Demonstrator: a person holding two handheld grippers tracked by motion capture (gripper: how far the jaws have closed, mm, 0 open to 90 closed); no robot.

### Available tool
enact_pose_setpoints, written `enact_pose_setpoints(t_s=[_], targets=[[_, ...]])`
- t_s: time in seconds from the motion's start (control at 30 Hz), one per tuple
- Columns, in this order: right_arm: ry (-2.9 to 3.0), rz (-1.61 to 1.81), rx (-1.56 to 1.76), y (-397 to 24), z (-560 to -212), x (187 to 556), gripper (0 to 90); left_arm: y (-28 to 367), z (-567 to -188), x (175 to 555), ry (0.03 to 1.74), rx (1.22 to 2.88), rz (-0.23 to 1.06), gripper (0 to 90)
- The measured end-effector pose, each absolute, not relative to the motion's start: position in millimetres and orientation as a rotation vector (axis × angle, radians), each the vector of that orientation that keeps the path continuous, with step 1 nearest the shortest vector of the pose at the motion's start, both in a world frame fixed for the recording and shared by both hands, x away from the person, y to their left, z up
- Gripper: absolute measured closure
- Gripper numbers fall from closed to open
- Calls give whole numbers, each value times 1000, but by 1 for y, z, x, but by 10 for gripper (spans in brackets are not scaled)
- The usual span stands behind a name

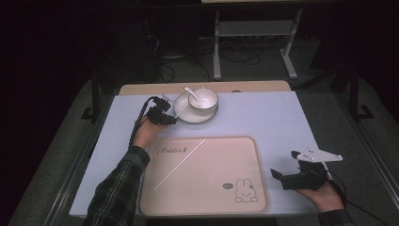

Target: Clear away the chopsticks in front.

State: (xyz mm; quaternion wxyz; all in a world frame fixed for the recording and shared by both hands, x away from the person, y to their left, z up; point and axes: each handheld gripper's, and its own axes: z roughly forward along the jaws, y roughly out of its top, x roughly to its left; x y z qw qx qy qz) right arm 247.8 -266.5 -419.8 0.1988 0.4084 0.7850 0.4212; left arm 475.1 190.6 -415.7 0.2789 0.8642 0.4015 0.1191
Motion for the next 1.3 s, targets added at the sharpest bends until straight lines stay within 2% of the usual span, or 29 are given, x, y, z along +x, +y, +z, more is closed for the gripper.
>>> enact_pose_setpoints(t_s=[0.17, 0.57, 1.3], targets=[[2195, 1178, 1143, -267, -420, 248, 0, 192, -415, 476, 1121, 2313, 349, 859], [2190, 1176, 1148, -268, -420, 247, 0, 215, -399, 466, 1158, 2242, 320, 866], [2191, 1169, 1147, -265, -419, 247, 0, 273, -373, 374, 1164, 2163, 304, 867]])
